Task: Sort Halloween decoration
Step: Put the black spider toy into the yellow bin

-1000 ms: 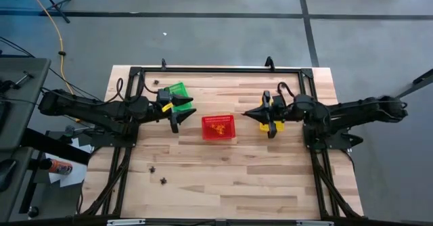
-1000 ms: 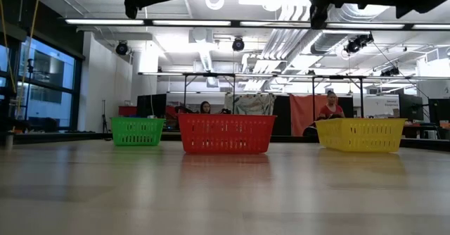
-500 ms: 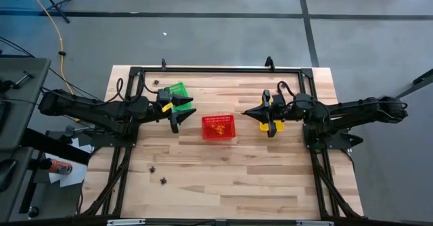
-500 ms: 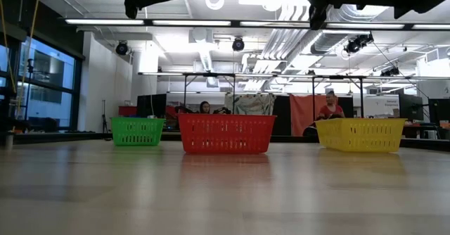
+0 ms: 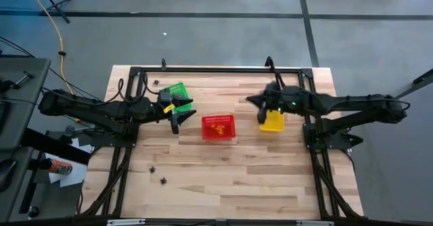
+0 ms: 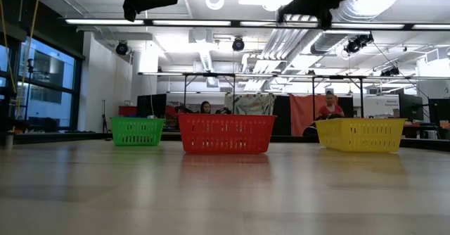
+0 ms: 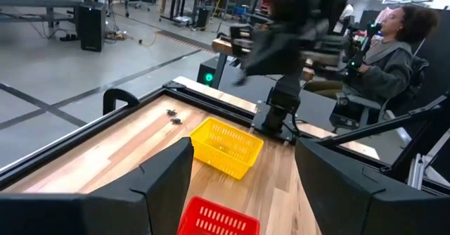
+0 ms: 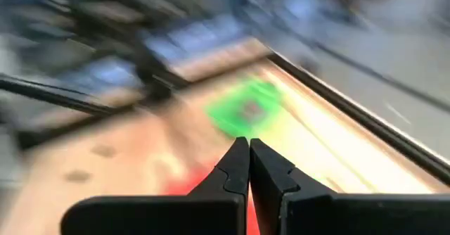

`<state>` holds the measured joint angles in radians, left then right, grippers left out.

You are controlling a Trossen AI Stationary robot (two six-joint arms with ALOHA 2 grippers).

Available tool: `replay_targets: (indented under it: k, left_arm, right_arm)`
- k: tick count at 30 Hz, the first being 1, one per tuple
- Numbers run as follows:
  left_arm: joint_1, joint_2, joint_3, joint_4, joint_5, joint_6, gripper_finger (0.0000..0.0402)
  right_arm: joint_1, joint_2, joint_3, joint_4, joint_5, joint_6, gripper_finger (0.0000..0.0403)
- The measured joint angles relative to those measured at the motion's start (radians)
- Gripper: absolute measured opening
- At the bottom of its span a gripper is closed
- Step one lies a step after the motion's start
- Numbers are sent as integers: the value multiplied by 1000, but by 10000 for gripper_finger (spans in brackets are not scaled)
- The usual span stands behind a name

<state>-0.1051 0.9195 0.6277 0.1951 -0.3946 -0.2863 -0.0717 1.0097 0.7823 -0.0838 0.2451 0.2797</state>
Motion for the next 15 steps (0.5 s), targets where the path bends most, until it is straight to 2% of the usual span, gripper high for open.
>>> replay_targets:
  k: [4,7,10,15]
  left_arm:
    - [0,0,0,0,0,0,239]
    - [0,0,0,-1,0,0,239]
    - [0,0,0,-5,0,0,239]
    - [0,0,0,-16,0,0,239]
  right_arm:
    - [-86,61,110,-407,158,236,0]
    - [-170,98,106,-605,164,372,0]
    - [-241,125,54,-694,104,474,0]
    - [-297,151,-67,-612,-103,564,0]
